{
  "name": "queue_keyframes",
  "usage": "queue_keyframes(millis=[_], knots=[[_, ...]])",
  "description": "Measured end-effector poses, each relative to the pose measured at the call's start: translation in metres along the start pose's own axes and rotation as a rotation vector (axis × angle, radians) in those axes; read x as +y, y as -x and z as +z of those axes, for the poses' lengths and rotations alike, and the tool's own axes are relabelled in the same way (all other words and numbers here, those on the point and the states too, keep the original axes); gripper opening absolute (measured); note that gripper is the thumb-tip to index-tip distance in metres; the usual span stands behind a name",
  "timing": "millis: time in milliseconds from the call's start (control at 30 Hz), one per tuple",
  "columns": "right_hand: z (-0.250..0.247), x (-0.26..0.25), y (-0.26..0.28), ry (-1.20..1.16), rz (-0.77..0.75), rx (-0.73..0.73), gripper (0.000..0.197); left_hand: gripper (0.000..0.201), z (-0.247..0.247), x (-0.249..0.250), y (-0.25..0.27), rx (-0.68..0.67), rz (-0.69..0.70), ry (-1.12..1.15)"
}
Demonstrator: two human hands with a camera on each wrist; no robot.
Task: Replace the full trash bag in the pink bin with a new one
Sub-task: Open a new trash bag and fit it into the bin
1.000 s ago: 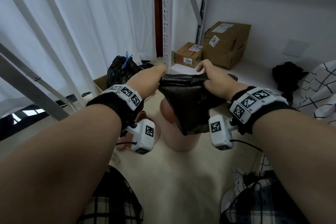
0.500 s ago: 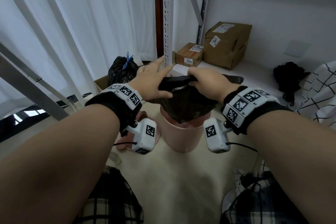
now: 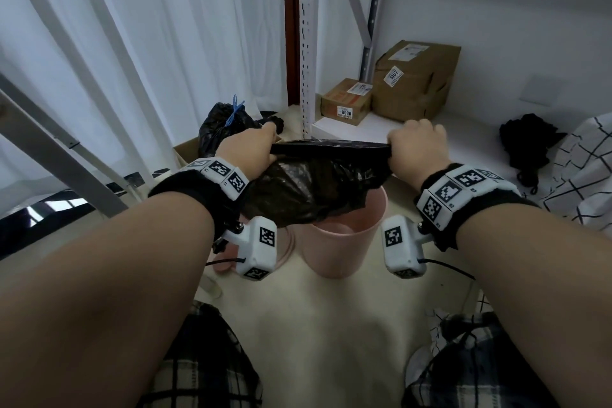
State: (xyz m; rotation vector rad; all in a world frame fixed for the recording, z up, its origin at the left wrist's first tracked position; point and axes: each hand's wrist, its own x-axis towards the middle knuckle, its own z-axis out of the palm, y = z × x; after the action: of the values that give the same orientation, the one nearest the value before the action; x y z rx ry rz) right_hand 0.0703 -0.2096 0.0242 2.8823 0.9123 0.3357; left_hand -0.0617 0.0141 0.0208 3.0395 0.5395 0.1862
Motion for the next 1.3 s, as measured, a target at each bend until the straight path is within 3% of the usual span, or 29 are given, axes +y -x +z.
queue_keyframes(millis=[133,267,333,367,467,500,667,733,800,867,967,1067,1167,1233,1300], knots=[[0.006,0.003,0.002,-0.023,0.071,-0.080,0.037,0.025,0.001,0.009,-0.003,-0.086,0.006,-0.109],[-0.002,-0.018,-0.003,-0.163,-0.197,-0.183,0.081,0.024,-0.004,0.031,-0.007,-0.106,0.128,-0.020],[-0.008,-0.033,-0.004,-0.170,-0.285,-0.195,0.089,0.023,-0.006,0.043,-0.007,-0.098,0.197,0.022],[-0.009,-0.039,-0.003,-0.186,-0.308,-0.197,0.082,0.023,-0.007,0.048,-0.007,-0.090,0.228,0.031],[-0.010,-0.048,-0.001,-0.299,-0.325,-0.130,0.021,0.024,-0.007,0.055,-0.007,-0.058,0.290,0.044],[-0.009,-0.047,0.000,-0.362,-0.319,-0.109,0.011,0.025,-0.007,0.054,-0.007,-0.049,0.295,0.042],[-0.003,-0.028,-0.007,-0.588,-0.222,-0.076,0.014,0.031,-0.008,0.040,-0.003,-0.051,0.262,-0.018],[-0.001,-0.022,-0.007,-0.586,-0.172,-0.113,0.017,0.027,-0.009,0.035,-0.004,-0.029,0.252,-0.136],[-0.002,-0.017,-0.007,-0.490,-0.145,-0.059,0.014,0.029,-0.009,0.032,-0.004,0.012,0.237,-0.266],[-0.001,-0.014,-0.007,-0.326,-0.160,0.012,0.038,0.031,-0.008,0.029,-0.004,0.059,0.222,-0.288],[0.001,-0.015,-0.004,-0.244,-0.193,-0.052,0.066,0.024,-0.005,0.026,-0.004,0.019,0.181,-0.120],[-0.001,-0.016,-0.004,-0.240,-0.172,-0.065,0.060,0.029,-0.002,0.021,-0.004,-0.061,0.111,-0.023],[-0.003,-0.014,-0.004,-0.209,-0.199,-0.088,0.036,0.044,0.003,0.011,-0.005,-0.072,0.062,-0.067],[-0.002,-0.012,-0.003,-0.299,-0.250,-0.101,0.020,0.064,0.007,0.004,-0.004,-0.102,0.034,-0.162],[-0.003,-0.013,-0.002,-0.415,-0.269,-0.085,0.023,0.095,0.012,0.000,-0.001,-0.168,-0.001,-0.304]])
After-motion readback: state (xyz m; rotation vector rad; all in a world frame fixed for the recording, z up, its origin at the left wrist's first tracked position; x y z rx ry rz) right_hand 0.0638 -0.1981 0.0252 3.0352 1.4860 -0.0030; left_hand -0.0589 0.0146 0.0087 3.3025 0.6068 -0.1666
